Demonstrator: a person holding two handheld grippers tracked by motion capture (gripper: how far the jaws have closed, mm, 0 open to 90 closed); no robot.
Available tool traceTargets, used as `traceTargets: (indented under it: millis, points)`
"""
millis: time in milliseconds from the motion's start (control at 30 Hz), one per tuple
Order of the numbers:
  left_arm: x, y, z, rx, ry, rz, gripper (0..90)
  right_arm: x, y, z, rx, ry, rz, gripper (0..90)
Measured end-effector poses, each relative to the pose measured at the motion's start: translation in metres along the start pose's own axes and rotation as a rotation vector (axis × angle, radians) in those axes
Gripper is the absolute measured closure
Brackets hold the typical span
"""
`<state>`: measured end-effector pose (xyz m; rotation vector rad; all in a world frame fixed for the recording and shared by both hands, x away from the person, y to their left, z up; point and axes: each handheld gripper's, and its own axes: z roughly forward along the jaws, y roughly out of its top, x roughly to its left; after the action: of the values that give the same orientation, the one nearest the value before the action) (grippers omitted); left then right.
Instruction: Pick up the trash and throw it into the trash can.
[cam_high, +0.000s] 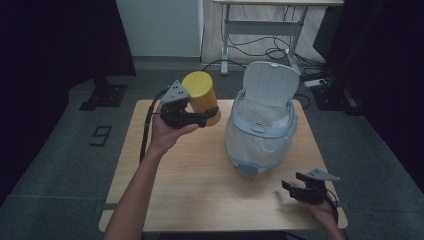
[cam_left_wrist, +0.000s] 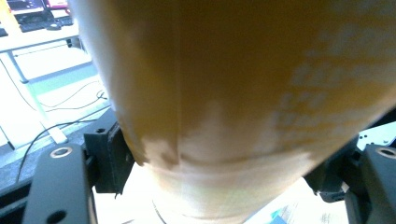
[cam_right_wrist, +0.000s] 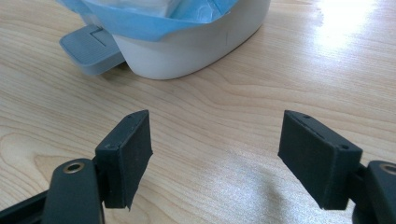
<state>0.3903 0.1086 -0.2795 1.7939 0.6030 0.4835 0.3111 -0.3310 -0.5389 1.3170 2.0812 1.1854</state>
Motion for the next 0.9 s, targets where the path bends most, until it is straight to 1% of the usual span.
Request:
traceTargets:
  millis: [67,400,600,900]
  points:
    - [-0.001,0.002,0.003,-0.002,-0.007,-0.002,23.8,0.000,0.000,0.000,0.003,0.000,-0.002,24.8]
    - [-0.008,0.015,0.018,0.000,-0.031,0.018,23.8,-0.001,-0.001,0.001,0.006,-0.003,-0.006,24.8]
    - [-0.012,0.021,0.029,0.003,-0.046,0.021,23.8,-0.001,-0.001,0.001,0.007,-0.002,-0.007,24.8]
    - [-0.014,0.029,0.039,-0.003,-0.059,0.024,23.8,-0.002,-0.001,0.001,0.010,-0.004,-0.007,24.8]
